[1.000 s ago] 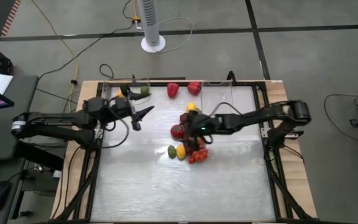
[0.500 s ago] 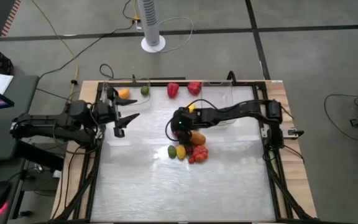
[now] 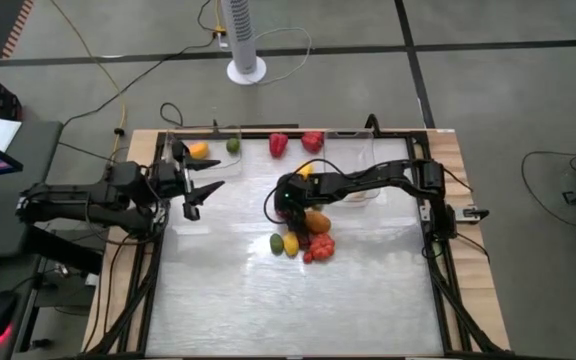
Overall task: Sort produce into baskets
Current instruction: Put the top red tomato into the left transparent bin
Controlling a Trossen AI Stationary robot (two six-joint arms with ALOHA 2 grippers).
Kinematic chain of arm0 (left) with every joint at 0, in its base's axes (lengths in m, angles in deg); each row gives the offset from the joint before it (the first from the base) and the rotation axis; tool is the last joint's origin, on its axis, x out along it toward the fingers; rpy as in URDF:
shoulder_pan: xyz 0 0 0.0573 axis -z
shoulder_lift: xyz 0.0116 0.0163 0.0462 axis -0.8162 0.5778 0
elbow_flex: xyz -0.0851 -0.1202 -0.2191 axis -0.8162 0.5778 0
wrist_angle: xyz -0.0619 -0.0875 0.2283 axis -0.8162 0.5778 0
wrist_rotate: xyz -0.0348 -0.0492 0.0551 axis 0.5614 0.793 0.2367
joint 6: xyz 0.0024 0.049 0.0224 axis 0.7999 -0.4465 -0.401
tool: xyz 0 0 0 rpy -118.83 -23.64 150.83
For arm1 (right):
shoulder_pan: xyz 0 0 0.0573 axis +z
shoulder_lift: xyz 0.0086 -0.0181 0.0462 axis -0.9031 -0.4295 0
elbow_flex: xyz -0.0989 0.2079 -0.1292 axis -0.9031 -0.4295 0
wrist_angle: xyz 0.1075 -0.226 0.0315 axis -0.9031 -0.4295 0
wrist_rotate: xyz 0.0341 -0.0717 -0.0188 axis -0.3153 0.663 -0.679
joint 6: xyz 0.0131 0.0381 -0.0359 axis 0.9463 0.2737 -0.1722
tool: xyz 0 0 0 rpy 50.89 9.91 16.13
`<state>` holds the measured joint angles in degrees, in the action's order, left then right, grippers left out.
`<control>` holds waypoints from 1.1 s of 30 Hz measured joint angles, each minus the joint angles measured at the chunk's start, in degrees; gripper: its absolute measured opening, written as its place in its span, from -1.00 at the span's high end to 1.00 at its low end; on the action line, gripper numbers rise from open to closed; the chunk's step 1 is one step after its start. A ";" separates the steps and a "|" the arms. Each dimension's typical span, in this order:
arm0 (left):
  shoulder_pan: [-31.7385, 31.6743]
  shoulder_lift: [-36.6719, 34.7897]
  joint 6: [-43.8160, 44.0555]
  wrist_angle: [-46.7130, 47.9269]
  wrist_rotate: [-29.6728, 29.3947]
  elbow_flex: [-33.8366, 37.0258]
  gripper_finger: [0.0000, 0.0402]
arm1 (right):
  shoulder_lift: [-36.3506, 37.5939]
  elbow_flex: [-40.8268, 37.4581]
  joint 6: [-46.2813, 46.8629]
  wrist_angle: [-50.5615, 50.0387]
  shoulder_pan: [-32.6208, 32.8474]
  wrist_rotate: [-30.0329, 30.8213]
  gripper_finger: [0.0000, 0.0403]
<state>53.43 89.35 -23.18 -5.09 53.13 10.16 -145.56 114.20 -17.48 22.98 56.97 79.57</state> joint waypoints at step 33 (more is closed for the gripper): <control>5.63 -3.80 -3.01 1.12 -13.49 1.62 -0.14 | -22.07 51.36 -3.87 8.42 -10.24 -12.41 -0.72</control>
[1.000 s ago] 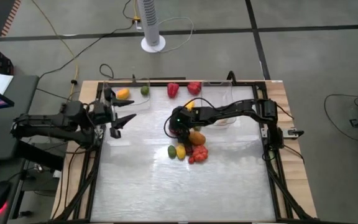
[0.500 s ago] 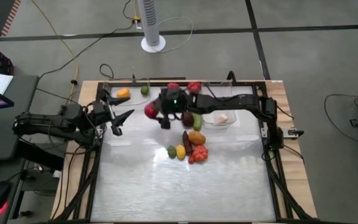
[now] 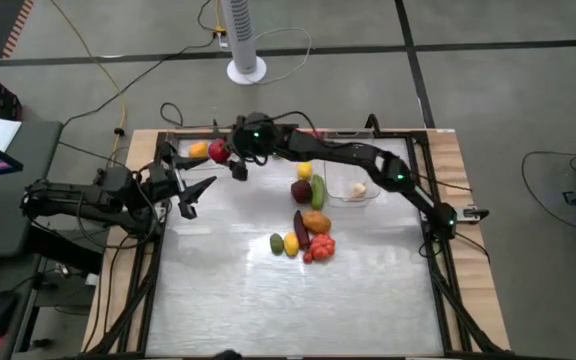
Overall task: Sort produce into baskets
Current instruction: Put the top red tomato into the left transparent bin, then put the left red bell paper into the right transparent bin
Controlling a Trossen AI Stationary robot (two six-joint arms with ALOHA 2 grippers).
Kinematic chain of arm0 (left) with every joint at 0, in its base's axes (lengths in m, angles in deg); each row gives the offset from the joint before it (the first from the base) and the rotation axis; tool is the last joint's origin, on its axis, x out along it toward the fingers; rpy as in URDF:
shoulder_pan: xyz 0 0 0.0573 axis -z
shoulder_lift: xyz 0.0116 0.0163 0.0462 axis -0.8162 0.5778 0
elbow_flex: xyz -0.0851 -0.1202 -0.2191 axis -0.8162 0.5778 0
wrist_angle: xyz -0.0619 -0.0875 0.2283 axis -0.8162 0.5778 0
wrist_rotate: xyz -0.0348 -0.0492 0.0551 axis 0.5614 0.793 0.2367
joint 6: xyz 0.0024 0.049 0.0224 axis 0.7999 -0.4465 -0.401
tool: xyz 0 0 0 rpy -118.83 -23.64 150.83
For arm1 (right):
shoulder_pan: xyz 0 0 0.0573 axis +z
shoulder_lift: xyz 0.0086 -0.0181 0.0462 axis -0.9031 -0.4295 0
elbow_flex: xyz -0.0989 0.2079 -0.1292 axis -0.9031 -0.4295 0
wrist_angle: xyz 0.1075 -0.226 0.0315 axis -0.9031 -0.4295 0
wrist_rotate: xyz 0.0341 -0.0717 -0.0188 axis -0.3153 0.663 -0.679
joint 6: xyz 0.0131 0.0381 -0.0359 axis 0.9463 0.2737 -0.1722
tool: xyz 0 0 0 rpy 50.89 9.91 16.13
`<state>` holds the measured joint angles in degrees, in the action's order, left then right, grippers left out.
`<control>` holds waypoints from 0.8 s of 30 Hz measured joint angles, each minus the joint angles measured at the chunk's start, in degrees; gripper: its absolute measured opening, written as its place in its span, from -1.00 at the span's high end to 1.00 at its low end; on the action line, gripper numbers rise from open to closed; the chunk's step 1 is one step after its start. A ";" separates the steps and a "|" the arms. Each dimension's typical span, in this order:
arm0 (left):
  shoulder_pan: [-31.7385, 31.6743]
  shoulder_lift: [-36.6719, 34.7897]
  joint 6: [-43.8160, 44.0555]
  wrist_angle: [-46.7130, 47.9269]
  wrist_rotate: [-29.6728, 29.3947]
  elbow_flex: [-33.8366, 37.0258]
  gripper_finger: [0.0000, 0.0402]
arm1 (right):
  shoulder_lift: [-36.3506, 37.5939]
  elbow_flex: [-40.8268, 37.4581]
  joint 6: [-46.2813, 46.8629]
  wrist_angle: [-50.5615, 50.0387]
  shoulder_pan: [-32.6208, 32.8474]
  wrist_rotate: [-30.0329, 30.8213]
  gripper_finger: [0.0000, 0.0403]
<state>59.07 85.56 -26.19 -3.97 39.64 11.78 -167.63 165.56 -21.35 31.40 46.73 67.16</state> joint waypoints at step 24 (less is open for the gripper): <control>0.00 -0.02 -0.03 1.72 -1.31 0.00 -0.14 | 2.75 4.31 -2.07 -16.41 -6.61 3.31 -0.94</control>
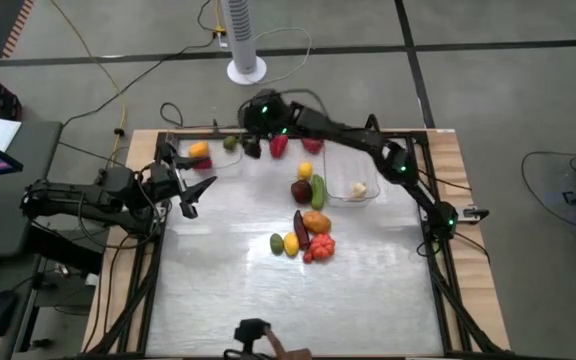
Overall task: Sort produce into baskets
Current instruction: Put the left red bell paper into the right transparent bin
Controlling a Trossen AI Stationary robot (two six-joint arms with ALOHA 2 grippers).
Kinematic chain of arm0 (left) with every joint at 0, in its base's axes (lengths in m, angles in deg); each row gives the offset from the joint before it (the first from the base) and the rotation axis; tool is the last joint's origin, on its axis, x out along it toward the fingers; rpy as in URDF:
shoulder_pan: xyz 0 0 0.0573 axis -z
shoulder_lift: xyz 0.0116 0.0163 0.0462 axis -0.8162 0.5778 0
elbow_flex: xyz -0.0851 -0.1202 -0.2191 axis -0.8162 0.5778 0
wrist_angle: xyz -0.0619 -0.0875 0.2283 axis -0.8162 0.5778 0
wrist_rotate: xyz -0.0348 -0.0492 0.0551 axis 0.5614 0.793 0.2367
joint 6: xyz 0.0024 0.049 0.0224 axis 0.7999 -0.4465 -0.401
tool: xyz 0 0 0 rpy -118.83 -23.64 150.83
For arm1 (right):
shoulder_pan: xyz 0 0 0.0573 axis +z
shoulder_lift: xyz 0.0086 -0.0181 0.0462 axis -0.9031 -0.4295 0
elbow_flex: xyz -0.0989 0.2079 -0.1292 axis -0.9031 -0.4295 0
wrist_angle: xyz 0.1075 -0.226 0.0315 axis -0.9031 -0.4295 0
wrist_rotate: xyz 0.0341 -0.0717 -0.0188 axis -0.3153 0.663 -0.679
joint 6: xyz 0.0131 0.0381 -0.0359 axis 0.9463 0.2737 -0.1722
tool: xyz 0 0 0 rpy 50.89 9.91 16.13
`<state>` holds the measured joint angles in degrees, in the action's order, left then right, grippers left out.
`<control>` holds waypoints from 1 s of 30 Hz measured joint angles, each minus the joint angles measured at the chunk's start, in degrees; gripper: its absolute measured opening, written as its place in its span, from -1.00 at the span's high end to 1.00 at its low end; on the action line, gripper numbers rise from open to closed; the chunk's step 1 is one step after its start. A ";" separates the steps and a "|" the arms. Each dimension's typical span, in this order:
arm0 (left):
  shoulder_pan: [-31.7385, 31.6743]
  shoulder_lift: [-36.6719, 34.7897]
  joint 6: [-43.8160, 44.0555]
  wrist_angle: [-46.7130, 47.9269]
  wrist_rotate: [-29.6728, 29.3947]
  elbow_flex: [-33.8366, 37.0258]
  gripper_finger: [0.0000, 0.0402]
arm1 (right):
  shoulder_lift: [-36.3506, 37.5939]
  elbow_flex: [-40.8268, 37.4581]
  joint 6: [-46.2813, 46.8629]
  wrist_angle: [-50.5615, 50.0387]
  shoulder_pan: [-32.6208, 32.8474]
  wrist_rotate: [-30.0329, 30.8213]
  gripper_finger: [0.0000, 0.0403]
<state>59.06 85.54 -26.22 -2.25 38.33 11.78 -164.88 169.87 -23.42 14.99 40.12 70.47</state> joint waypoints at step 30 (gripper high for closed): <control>0.00 0.00 1.54 1.59 -0.15 -0.02 -0.13 | -7.19 -0.19 3.65 -25.91 -8.38 2.97 -0.86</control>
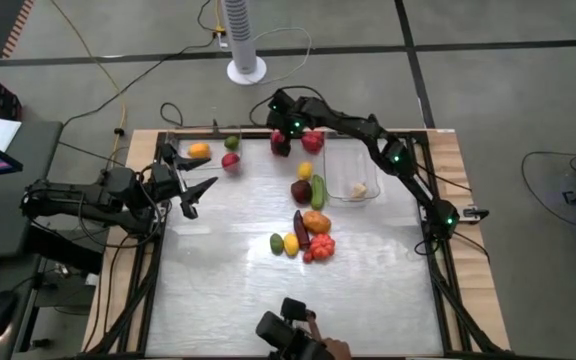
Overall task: Sort produce into baskets
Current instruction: Put the left red bell paper into the right transparent bin
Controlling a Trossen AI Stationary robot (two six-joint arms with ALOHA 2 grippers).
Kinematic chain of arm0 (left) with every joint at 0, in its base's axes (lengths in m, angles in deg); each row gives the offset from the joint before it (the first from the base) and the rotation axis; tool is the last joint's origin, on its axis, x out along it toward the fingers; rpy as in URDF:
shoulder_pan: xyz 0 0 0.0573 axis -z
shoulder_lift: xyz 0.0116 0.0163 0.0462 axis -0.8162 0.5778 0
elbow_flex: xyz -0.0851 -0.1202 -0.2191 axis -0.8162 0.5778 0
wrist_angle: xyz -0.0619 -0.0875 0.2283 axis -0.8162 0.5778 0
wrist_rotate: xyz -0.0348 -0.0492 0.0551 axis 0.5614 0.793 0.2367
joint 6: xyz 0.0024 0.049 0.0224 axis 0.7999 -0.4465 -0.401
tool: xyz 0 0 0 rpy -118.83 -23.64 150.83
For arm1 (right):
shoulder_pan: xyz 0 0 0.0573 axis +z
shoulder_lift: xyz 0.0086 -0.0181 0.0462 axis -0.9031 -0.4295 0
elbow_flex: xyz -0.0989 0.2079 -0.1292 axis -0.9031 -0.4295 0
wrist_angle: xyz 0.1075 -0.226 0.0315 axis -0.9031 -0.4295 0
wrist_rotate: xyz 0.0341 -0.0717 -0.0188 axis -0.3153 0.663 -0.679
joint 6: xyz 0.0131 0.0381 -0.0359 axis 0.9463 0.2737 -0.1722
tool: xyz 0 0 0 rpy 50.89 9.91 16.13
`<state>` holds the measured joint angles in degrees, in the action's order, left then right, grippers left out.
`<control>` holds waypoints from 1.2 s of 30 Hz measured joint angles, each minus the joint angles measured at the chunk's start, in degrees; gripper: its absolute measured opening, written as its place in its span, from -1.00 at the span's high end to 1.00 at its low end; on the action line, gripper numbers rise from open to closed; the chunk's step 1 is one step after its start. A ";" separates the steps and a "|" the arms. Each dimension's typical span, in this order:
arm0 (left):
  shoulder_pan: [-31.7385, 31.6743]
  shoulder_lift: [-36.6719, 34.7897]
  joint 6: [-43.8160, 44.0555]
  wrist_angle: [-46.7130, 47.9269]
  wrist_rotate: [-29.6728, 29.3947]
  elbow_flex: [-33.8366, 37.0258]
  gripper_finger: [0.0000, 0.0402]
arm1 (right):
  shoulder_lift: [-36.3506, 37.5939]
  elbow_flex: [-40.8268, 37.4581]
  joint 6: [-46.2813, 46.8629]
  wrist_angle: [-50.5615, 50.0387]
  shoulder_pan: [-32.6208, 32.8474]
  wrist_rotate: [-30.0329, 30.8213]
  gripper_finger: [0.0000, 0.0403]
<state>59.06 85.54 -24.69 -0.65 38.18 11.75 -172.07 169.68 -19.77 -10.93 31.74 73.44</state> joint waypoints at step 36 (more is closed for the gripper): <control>0.00 0.13 0.58 2.05 -0.16 -0.04 -0.14 | 0.23 -0.20 -2.77 2.41 2.46 -3.44 -0.96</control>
<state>59.06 85.67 -24.11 1.39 38.02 11.71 -171.84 169.48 -22.54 -8.51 34.20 70.00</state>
